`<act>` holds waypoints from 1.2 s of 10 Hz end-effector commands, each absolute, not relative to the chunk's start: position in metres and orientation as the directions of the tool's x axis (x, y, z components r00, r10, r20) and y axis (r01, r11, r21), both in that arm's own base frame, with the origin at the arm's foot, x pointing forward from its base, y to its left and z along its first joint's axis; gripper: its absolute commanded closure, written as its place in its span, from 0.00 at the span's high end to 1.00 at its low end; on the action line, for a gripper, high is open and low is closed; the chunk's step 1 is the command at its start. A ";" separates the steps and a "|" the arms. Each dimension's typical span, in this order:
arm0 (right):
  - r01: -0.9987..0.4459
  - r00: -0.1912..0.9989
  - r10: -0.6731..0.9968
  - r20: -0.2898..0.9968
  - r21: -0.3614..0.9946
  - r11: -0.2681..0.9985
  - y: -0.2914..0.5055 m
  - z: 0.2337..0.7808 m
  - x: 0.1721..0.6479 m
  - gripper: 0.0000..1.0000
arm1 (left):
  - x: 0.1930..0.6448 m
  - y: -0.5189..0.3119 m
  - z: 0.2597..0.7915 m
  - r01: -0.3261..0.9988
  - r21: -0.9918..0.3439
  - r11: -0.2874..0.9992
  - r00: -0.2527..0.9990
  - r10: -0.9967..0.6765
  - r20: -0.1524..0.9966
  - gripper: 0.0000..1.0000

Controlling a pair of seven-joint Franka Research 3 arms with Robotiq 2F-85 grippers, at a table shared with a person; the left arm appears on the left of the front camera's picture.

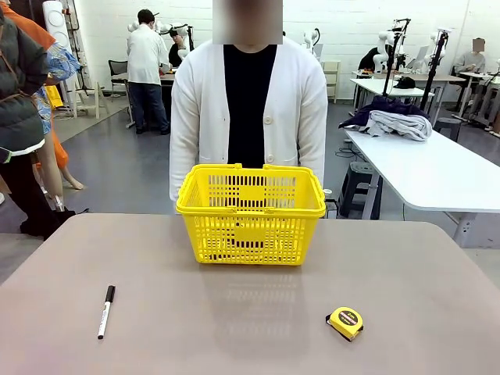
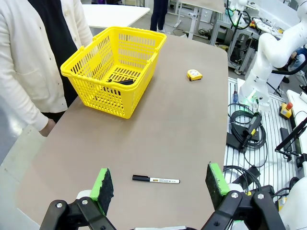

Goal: Place the items the person wants into the basket.
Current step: Pick up the item the person points to and place it in the Market Basket.

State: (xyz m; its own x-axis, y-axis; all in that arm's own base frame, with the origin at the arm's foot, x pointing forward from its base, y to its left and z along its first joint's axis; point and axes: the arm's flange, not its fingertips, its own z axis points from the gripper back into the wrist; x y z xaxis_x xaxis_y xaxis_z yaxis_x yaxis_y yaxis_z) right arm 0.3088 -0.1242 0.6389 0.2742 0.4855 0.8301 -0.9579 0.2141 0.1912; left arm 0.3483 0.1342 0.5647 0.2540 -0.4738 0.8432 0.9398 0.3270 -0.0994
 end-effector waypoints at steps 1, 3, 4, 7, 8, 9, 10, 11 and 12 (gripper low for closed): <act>-0.978 0.165 0.441 0.882 0.090 0.186 -0.140 0.612 0.314 1.00 | 0.348 0.135 0.565 0.946 -0.081 0.315 0.228 -0.465 0.855 1.00; -0.984 0.018 0.414 0.910 -0.057 0.168 -0.154 0.582 0.312 1.00 | 0.348 0.135 0.565 0.946 -0.081 0.315 0.228 -0.465 0.855 1.00; -0.987 -0.006 0.393 0.919 -0.068 0.146 -0.161 0.562 0.316 1.00 | 0.348 0.135 0.565 0.946 -0.081 0.315 0.228 -0.465 0.855 1.00; -0.994 0.031 0.382 0.924 -0.010 0.105 -0.164 0.531 0.321 1.00 | 0.348 0.135 0.565 0.946 -0.081 0.315 0.228 -0.465 0.855 1.00; -0.995 0.043 0.385 0.922 0.003 0.105 -0.165 0.527 0.324 1.00 | 0.348 0.135 0.565 0.946 -0.081 0.315 0.228 -0.465 0.855 1.00; -0.996 0.033 0.380 0.924 -0.003 0.093 -0.166 0.527 0.329 1.00 | 0.348 0.135 0.565 0.946 -0.081 0.315 0.228 -0.465 0.855 1.00; -0.994 0.040 0.398 0.916 -0.003 0.107 -0.165 0.522 0.323 1.00 | 0.348 0.135 0.565 0.946 -0.081 0.315 0.228 -0.465 0.855 1.00; -0.994 0.040 0.398 0.916 -0.003 0.107 -0.165 0.522 0.323 1.00 | 0.348 0.135 0.565 0.946 -0.081 0.315 0.228 -0.465 0.855 1.00; -0.994 0.040 0.398 0.916 -0.003 0.107 -0.165 0.522 0.323 1.00 | 0.348 0.135 0.565 0.946 -0.081 0.315 0.228 -0.465 0.855 1.00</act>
State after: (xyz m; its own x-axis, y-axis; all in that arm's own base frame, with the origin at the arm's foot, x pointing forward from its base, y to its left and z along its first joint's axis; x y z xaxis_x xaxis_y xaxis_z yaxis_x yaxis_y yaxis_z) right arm 0.3245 -0.1652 0.5195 0.0647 0.4139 0.9080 -0.9934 0.1131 0.0192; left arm 0.3483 0.1340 0.5648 0.2537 -0.4741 0.8431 0.9399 0.3267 -0.0991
